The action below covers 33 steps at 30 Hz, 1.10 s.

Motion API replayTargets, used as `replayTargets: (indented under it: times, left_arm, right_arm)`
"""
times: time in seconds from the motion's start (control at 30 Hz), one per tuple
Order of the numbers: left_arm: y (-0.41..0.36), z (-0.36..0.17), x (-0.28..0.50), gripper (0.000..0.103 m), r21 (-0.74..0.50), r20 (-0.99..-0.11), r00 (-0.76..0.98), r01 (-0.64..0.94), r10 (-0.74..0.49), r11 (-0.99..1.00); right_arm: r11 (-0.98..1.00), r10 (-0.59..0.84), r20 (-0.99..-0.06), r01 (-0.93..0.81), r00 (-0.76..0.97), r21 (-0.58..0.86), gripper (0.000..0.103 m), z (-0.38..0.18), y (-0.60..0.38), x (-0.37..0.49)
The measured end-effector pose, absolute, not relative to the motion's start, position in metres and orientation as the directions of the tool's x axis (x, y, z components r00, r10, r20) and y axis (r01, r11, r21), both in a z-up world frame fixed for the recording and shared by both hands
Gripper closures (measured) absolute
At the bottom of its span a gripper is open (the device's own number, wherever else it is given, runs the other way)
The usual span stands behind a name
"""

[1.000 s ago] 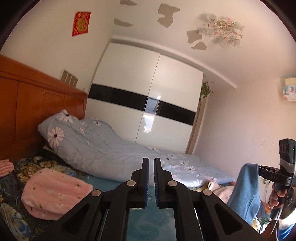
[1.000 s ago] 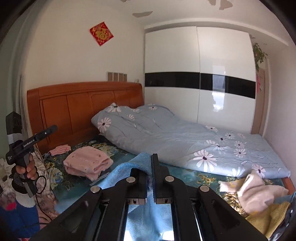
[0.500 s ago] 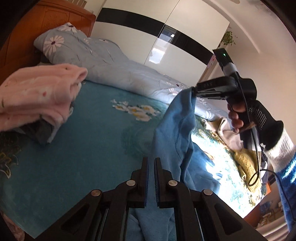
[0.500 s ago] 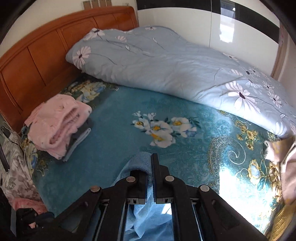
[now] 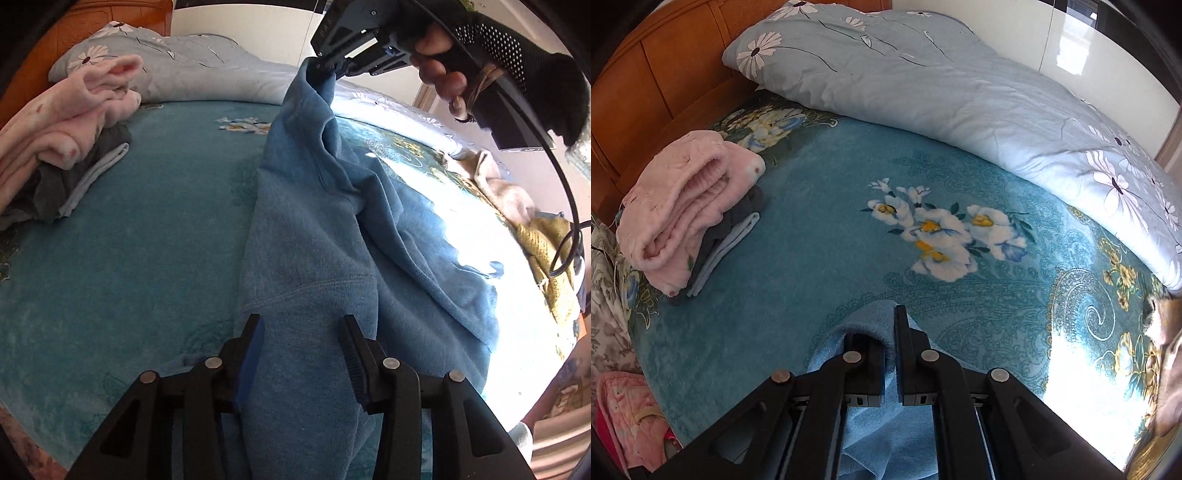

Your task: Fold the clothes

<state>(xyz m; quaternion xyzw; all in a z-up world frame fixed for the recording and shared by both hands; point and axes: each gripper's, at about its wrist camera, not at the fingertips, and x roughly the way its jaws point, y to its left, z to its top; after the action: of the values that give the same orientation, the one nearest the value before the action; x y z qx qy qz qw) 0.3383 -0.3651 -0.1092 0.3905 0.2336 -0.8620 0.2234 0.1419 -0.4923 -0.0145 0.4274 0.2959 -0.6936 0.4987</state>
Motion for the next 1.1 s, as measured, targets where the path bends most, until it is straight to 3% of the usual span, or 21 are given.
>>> replayTargets:
  times: [0.2, 0.23, 0.27, 0.3, 0.33, 0.8, 1.1]
  left_arm:
    - [-0.364, -0.116, 0.327, 0.058, -0.193, -0.788, -0.566, 0.602, -0.243, -0.775]
    - [-0.365, -0.114, 0.331, 0.065, -0.199, -0.783, -0.569, 0.61, -0.249, -0.767]
    - [-0.366, -0.112, 0.334, 0.081, -0.206, -0.778, -0.575, 0.616, -0.254, -0.761]
    - [-0.369, -0.11, 0.338, 0.091, -0.227, -0.773, -0.585, 0.617, -0.247, -0.753]
    - [-0.372, -0.109, 0.341, 0.093, -0.241, -0.771, -0.588, 0.624, -0.244, -0.743]
    - [-0.442, -0.085, 0.407, 0.095, -0.326, -0.727, -0.565, 0.784, -0.39, -0.528]
    - [-0.491, -0.058, 0.411, 0.099, -0.33, -0.672, -0.587, 0.784, -0.452, -0.526]
  right_arm:
    - [-0.315, -0.43, -0.895, 0.949, -0.12, 0.024, 0.099, -0.02, -0.49, 0.146]
    - [-0.312, -0.43, -0.895, 0.95, -0.117, 0.026, 0.099, -0.021, -0.489, 0.147]
    - [-0.311, -0.429, -0.896, 0.95, -0.115, 0.027, 0.099, -0.021, -0.488, 0.147]
    - [-0.312, -0.431, -0.895, 0.95, -0.114, 0.029, 0.099, -0.021, -0.486, 0.147]
    - [-0.312, -0.433, -0.894, 0.95, -0.112, 0.032, 0.099, -0.021, -0.485, 0.147]
    - [-0.36, -0.458, -0.88, 0.931, -0.124, 0.056, 0.098, -0.007, -0.463, 0.135]
    - [-0.398, -0.494, -0.851, 0.916, -0.179, 0.038, 0.098, 0.016, -0.464, 0.116]
